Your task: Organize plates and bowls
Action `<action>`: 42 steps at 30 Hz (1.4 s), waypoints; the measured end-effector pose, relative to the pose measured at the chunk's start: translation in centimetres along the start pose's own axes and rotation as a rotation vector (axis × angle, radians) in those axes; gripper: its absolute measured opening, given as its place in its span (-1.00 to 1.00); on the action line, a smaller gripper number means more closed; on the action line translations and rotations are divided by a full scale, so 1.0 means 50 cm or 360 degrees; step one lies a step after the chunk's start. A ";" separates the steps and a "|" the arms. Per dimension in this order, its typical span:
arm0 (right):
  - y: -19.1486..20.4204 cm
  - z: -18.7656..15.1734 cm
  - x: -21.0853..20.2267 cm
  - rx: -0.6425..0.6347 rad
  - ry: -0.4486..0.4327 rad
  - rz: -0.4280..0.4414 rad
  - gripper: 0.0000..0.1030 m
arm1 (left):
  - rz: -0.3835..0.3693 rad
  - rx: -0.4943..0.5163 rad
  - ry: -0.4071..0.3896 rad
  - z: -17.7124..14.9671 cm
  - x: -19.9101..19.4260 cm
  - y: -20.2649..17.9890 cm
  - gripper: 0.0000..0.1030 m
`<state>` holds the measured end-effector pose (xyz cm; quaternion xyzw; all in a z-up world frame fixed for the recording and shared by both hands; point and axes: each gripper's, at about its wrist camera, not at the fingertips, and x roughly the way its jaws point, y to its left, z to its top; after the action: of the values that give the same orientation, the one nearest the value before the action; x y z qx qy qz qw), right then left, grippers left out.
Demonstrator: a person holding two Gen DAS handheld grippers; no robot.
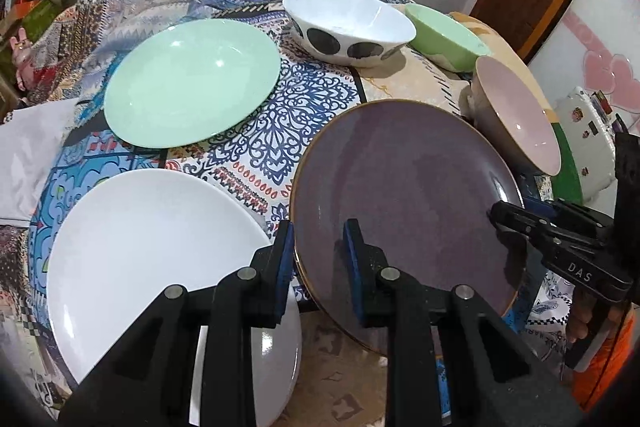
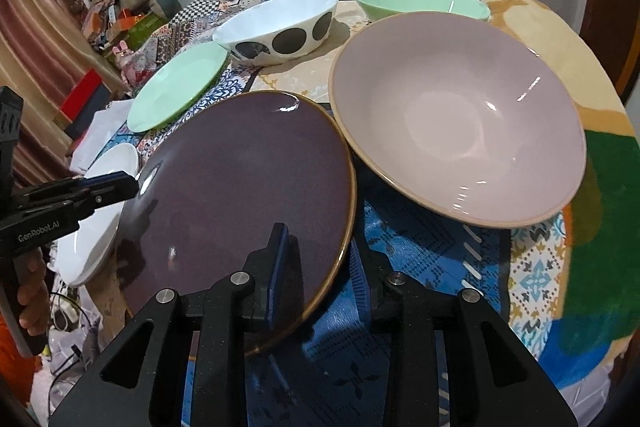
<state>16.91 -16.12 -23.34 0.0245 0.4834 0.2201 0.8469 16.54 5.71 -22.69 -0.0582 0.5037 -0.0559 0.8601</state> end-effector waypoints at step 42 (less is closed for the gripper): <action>0.315 0.047 0.066 -0.0384 -0.0046 0.0177 -0.31 | 0.0280 -0.0395 -0.0222 -0.157 -0.171 0.331 0.50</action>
<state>14.80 -0.23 -20.75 -0.0475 0.4390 0.3228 0.8372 6.16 23.04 -21.74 -0.1236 0.4490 0.0864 0.8807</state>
